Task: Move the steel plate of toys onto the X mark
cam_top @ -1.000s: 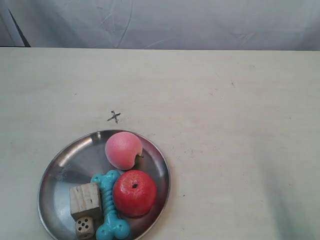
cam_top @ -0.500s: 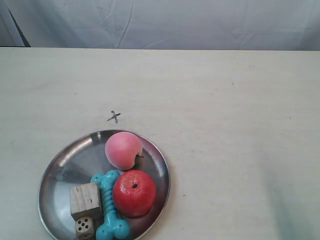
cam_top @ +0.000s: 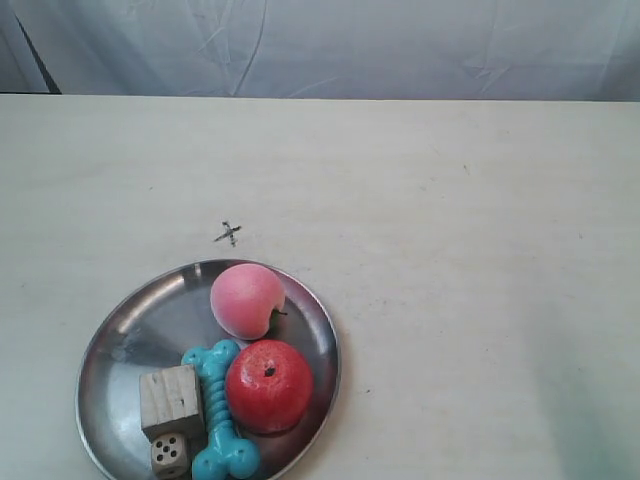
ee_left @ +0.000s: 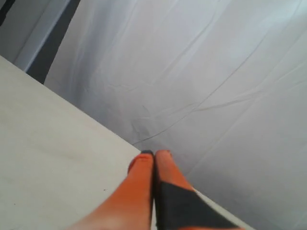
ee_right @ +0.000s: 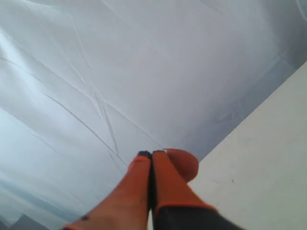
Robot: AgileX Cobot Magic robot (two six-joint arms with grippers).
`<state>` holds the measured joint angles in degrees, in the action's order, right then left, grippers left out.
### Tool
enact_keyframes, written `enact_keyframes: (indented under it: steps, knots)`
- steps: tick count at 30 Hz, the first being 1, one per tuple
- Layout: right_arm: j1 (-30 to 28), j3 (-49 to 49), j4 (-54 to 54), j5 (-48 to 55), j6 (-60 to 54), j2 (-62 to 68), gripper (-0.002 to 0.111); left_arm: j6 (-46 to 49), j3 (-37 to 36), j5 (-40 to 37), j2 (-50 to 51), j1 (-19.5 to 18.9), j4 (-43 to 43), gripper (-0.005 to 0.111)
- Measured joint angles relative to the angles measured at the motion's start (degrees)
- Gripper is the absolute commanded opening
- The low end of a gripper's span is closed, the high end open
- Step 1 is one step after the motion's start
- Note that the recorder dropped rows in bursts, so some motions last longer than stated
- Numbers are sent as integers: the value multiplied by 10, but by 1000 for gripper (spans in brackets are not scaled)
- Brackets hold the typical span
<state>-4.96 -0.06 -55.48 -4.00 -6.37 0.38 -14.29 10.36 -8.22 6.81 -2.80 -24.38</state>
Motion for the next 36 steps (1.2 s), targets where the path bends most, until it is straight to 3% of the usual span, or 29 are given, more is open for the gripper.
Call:
enact_keyframes:
  steps: [5, 9, 14, 16, 18, 22, 27, 29, 36]
  knots:
    - [0, -8, -19, 21, 1, 8, -1, 5, 70, -49, 106, 0, 45, 0]
    - [0, -74, 6, 77, -20, 94, -1, 84, 152, -132, 250, 0, 61, 0]
    - [0, -225, 149, 178, -33, 312, -1, 215, 288, -282, 445, 0, 57, 0]
    - [0, -349, 231, 294, -36, 466, -1, 247, 357, -352, 553, 0, 62, 2]
    - [0, -420, 267, 373, -37, 566, -1, 257, 382, -384, 619, 0, 68, 9]
    - [0, -518, 278, 504, -78, 762, 8, 266, 398, -427, 723, 0, 71, 31]
    - [0, -538, 170, 571, -201, 916, 42, 269, 398, -448, 815, 0, 70, 57]
    - [6, -538, 129, 590, -229, 956, 47, 269, 398, -449, 835, 0, 63, 59]
    - [76, -538, 78, 577, -258, 1028, 45, 294, 394, -449, 848, 0, 25, 59]
